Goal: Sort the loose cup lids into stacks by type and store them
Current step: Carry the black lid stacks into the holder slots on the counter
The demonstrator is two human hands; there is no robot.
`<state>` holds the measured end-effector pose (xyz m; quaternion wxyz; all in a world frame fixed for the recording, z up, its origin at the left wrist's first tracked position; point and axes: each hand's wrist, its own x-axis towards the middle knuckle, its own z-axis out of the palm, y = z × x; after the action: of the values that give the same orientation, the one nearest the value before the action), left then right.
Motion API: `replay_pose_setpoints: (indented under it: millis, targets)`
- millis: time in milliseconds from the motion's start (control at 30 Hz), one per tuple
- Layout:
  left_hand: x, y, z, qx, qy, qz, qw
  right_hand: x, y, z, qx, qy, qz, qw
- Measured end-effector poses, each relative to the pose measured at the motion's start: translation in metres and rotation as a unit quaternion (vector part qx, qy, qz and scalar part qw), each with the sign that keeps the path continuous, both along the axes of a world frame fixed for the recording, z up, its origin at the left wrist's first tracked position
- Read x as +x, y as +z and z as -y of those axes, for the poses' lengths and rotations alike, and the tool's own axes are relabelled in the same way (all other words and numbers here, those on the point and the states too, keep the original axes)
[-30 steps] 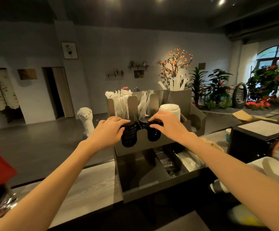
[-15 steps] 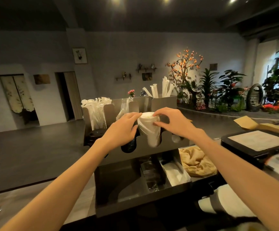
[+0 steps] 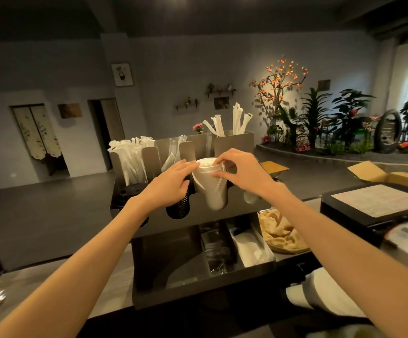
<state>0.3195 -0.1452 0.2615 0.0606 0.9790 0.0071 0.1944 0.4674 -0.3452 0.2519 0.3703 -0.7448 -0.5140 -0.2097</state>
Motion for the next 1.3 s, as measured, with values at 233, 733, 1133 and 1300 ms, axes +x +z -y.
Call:
replay_pose_setpoints:
  millis: [233, 733, 1133, 1300]
  targets:
    - [-0.025, -0.003, -0.002, 0.018, 0.06, -0.014, 0.998, 0.01, 0.015, 0.025, 0.004, -0.005, -0.02, 1.0]
    - [-0.027, -0.006, -0.008, 0.084, 0.075, -0.089, 0.99, -0.024, 0.009, -0.005, -0.031, 0.029, 0.036, 0.998]
    - [-0.062, 0.002, -0.033, 0.01, 0.043, -0.028, 0.999, -0.062, -0.001, -0.031, -0.122, 0.066, 0.119, 0.983]
    - [-0.06, -0.004, -0.039, 0.007, 0.065, -0.041, 0.997, -0.072, -0.014, -0.045, -0.167, 0.047, 0.111, 0.979]
